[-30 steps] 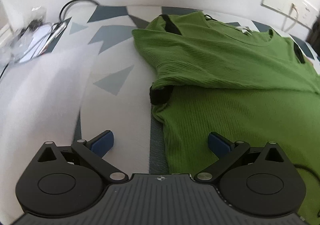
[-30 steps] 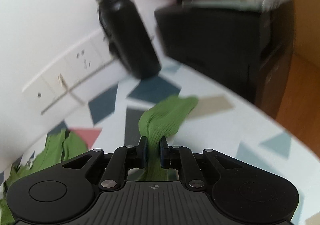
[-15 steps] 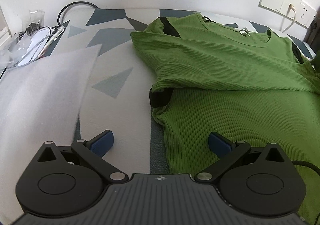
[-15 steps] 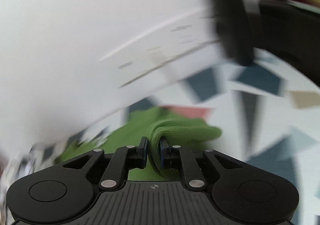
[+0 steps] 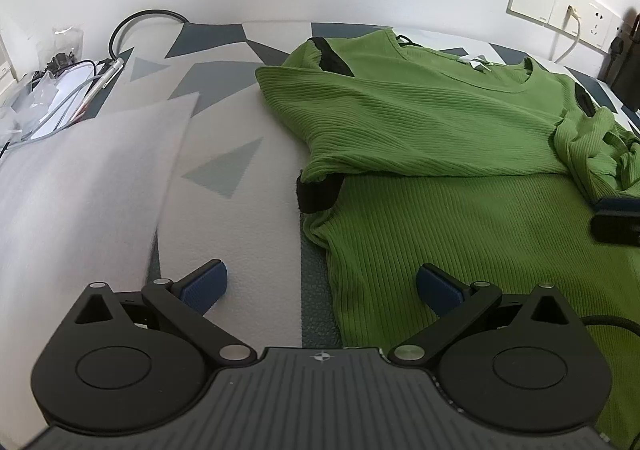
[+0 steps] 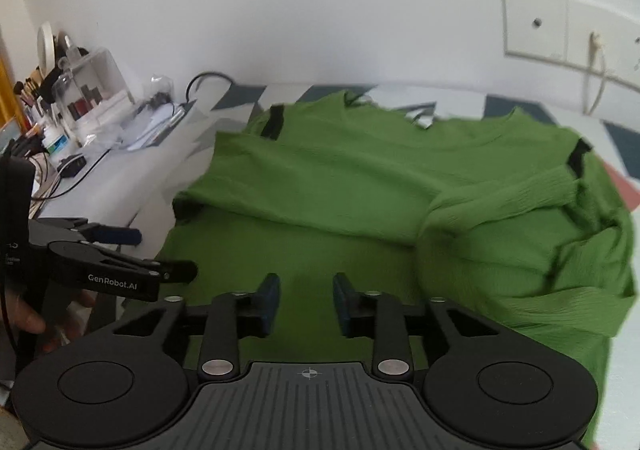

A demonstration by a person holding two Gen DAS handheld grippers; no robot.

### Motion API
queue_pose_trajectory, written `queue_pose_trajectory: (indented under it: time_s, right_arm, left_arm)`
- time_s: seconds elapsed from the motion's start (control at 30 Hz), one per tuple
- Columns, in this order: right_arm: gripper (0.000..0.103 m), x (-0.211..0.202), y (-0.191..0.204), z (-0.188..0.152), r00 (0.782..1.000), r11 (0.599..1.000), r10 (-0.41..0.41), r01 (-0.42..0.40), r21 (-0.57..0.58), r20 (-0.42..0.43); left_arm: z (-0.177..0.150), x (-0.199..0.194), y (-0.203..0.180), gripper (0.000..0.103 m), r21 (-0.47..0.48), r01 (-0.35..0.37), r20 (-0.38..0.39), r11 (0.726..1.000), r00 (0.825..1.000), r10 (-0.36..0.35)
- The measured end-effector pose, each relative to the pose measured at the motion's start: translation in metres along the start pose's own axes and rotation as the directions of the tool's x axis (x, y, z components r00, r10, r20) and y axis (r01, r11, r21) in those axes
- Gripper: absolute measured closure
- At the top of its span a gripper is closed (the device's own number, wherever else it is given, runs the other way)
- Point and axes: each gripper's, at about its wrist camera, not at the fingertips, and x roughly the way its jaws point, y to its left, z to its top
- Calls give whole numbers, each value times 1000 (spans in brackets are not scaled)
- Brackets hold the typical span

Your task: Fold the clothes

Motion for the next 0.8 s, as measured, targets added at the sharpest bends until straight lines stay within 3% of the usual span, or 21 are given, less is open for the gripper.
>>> queue_pose_trajectory:
  time_s: [0.07, 0.17, 0.23, 0.33, 0.37, 0.5, 0.6, 0.8]
  right_arm:
    - [62, -10, -5, 0, 999, 999, -40, 40, 17, 26]
    - [48, -26, -26, -7, 985, 984, -166, 161, 82, 55]
    - [41, -39, -43, -13, 964, 960, -257, 246, 136, 68]
    - [15, -52, -63, -27, 925, 910, -376, 357, 209, 60]
    - [11, -55, -70, -34, 912, 894, -407, 387, 224, 49]
    - [7, -58, -88, -58, 876, 847, -482, 472, 243, -19]
    - [2, -57, -93, -73, 862, 834, -505, 503, 227, -53]
    - [1, -49, -96, -86, 857, 828, -511, 512, 228, -70]
  left_arm:
    - [0, 0, 0, 0, 0, -1, -1, 1000, 1000, 1]
    - [2, 1, -1, 0, 0, -2, -7, 1000, 1000, 2]
    - [2, 1, -2, 0, -1, -4, -8, 1000, 1000, 4]
    - [1, 1, -3, 0, -5, -9, -6, 1000, 1000, 9]
    - [1, 1, -3, 0, -7, -10, -4, 1000, 1000, 10]
    - [0, 0, -4, 0, -10, -16, 4, 1000, 1000, 16]
    - [0, 0, -3, 0, -11, -16, 6, 1000, 1000, 16]
    - [0, 0, -3, 0, -18, -19, 8, 1000, 1000, 20]
